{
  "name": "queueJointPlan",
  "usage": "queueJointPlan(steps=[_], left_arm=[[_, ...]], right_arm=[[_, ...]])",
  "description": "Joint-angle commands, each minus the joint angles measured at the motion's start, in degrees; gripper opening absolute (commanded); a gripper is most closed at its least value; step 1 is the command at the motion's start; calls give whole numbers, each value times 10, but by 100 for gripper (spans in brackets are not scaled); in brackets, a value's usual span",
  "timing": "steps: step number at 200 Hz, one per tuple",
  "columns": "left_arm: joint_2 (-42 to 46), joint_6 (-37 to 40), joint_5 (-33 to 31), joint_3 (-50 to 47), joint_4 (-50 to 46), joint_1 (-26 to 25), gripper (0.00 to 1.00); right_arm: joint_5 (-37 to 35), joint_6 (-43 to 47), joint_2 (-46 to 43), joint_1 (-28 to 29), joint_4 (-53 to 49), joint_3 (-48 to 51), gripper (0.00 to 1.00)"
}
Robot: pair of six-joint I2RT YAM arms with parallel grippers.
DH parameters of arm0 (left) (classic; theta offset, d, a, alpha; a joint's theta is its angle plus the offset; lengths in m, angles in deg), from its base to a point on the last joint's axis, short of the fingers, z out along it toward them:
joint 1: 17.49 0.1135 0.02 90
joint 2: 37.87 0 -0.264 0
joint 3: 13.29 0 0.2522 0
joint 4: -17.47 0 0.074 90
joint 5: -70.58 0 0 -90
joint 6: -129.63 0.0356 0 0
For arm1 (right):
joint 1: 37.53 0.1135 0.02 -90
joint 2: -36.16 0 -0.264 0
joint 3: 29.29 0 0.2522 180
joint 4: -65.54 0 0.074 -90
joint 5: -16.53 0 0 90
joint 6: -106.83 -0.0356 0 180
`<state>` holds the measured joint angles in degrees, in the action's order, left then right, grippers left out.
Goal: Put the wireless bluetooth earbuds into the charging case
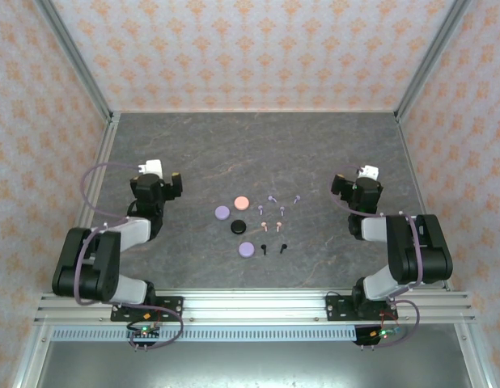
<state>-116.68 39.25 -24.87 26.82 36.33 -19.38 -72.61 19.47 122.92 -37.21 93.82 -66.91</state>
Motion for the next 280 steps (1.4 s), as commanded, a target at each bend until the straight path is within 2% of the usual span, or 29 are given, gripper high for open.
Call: queueJointPlan(steps=[1, 25, 40, 55, 67, 88, 114, 138, 170, 199, 246, 280], left_arm=[[72, -36, -41, 39, -101, -4, 100], [129, -111, 1, 100, -238, -4, 100], [137, -165, 41, 158, -343, -4, 100], [140, -208, 87, 191, -405, -4, 100], [150, -228, 131, 197, -423, -6, 100], [175, -269, 167, 194, -445, -14, 100], [210, -299, 176, 173, -454, -33, 100], [232, -324, 171, 154, -453, -49, 100], [238, -325, 156, 148, -461, -57, 100], [233, -326, 146, 153, -462, -58, 100], [232, -326, 134, 157, -474, -61, 100], [243, -322, 128, 155, -489, -61, 100]], right_arm=[[18, 0, -40, -3, -76, -40, 99], [44, -3, -111, -2, -175, -64, 99], [73, -24, -157, 2, -231, -78, 99], [106, -30, -200, 19, -291, -97, 99], [124, -32, -225, 45, -338, -114, 99], [163, -44, -249, 94, -438, -158, 99], [126, -71, -264, 198, -586, -216, 99], [105, -119, -256, 295, -663, -242, 98], [45, -156, -194, 436, -737, -293, 97], [9, -165, -78, 528, -810, -374, 94], [11, -153, 82, 616, -853, -473, 91], [16, -150, 153, 642, -863, -514, 90]])
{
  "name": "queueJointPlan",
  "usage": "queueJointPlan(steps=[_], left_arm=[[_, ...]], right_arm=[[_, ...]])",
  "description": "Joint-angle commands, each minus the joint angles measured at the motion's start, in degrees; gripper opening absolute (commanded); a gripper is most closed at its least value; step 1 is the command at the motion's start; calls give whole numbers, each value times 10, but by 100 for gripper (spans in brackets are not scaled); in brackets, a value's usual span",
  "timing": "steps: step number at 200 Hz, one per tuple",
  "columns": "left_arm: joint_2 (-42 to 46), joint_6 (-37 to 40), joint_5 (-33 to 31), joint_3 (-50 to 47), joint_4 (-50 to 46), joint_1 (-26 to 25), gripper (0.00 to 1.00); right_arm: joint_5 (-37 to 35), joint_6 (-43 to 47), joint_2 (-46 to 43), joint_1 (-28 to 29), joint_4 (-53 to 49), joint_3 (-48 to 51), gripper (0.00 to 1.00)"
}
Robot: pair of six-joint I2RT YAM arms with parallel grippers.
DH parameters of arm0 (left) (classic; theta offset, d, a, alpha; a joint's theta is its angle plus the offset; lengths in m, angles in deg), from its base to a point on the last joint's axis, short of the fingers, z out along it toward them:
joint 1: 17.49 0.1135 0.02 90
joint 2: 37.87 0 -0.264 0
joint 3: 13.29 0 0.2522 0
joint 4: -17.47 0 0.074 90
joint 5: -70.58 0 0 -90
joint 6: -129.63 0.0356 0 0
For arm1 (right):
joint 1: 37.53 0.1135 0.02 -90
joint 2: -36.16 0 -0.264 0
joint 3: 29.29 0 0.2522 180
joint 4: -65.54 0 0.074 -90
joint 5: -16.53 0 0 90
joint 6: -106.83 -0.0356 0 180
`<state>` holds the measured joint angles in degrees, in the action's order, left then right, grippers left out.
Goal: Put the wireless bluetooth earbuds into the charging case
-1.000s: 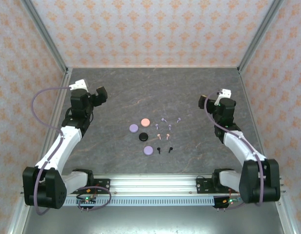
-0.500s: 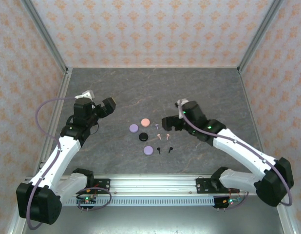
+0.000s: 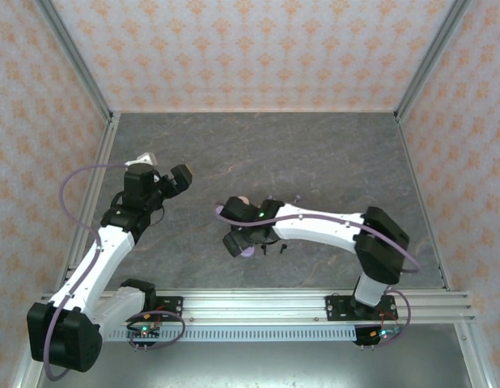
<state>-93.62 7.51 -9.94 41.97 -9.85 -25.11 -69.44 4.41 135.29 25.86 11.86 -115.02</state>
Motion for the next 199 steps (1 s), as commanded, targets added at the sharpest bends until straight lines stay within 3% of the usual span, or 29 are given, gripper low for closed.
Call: queueJointPlan(steps=[1, 62, 199], left_arm=[[13, -5, -22, 3, -28, -4, 100], [31, -5, -30, 2, -41, -5, 100], [20, -5, -29, 19, -47, -5, 100]], right_arm=[[-16, 0, 31, 12, -44, -34, 90], [1, -9, 94, 18, -51, -54, 83], [11, -44, 117, 18, -44, -26, 75]])
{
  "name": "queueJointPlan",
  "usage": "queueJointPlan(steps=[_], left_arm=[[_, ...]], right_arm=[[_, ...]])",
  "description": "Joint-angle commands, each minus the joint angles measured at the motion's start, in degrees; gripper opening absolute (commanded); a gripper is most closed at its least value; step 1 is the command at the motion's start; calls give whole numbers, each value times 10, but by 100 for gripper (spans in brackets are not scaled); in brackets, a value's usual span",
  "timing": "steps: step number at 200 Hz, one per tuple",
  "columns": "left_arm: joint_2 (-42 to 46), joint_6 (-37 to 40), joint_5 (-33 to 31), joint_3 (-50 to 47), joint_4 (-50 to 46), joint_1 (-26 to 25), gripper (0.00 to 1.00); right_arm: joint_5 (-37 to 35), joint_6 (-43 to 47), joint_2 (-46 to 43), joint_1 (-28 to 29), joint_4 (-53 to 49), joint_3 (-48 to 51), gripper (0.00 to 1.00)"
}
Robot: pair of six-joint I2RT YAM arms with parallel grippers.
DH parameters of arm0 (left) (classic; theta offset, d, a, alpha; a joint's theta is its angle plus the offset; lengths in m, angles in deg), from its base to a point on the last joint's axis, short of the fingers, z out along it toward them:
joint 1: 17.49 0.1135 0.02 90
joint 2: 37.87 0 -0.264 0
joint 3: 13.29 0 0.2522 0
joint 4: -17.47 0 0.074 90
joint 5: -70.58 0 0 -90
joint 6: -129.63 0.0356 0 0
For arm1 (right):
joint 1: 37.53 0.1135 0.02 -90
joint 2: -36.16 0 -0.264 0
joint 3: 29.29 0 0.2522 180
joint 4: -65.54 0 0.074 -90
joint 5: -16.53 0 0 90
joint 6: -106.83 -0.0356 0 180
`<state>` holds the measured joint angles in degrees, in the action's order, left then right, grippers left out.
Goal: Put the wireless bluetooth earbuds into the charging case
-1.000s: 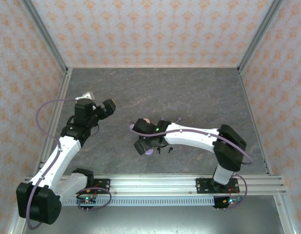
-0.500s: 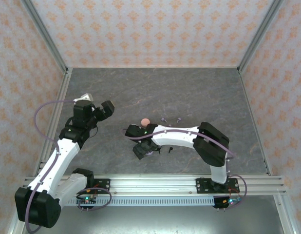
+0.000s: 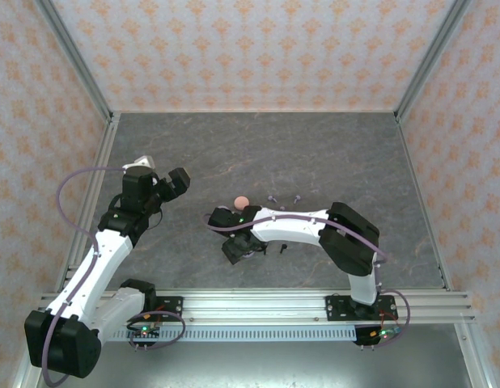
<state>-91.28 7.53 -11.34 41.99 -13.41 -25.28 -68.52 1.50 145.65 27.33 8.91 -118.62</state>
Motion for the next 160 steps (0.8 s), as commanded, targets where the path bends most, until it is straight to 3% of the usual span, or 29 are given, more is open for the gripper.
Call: queueJointPlan(steps=[1, 79, 160], left_arm=[[-3, -5, -15, 19, -12, -3, 100], [-4, -1, -16, 27, -21, -4, 100], [1, 11, 0, 32, -21, -4, 100]], right_arm=[[1, -15, 14, 4, -14, 10, 75], [15, -25, 22, -2, -14, 24, 69], [-5, -14, -30, -16, 33, 66, 54]])
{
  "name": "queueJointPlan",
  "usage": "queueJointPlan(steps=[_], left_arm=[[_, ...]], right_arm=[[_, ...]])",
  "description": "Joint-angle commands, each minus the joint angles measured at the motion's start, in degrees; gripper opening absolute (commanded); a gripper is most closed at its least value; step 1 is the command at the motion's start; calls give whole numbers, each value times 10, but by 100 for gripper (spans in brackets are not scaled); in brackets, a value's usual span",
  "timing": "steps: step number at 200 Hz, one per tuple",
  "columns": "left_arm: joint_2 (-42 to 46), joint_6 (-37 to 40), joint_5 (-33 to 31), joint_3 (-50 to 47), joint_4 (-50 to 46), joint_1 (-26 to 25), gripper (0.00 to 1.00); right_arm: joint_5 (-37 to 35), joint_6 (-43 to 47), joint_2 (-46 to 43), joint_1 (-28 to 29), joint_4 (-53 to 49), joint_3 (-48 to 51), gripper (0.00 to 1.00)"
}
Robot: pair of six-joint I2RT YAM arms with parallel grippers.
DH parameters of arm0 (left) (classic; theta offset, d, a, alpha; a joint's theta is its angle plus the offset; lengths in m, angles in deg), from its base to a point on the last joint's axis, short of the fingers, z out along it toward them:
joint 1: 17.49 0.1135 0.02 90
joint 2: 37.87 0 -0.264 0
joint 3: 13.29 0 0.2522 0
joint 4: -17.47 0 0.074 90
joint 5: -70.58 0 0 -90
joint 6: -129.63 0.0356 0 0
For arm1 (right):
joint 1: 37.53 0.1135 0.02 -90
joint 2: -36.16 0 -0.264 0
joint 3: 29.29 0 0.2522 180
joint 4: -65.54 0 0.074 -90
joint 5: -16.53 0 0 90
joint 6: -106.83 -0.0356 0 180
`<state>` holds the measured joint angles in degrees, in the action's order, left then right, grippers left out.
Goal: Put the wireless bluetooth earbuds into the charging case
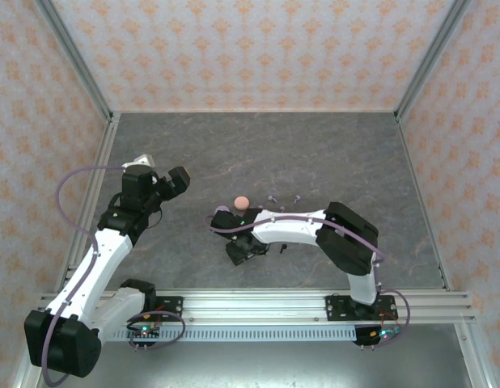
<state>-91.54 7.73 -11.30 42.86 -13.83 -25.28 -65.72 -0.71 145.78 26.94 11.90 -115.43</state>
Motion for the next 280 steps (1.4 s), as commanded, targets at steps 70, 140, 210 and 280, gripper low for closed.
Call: queueJointPlan(steps=[70, 140, 210, 280], left_arm=[[20, 49, 125, 63, -7, -6, 100], [-12, 82, 328, 151, -30, -45, 95], [-71, 102, 391, 191, -42, -133, 86], [-133, 100, 384, 196, -1, -202, 79]], right_arm=[[-121, 173, -220, -40, 122, 113, 46], [-164, 455, -434, -80, 348, 223, 43], [-148, 598, -484, -92, 458, 255, 40], [-131, 603, -473, -92, 434, 240, 40]])
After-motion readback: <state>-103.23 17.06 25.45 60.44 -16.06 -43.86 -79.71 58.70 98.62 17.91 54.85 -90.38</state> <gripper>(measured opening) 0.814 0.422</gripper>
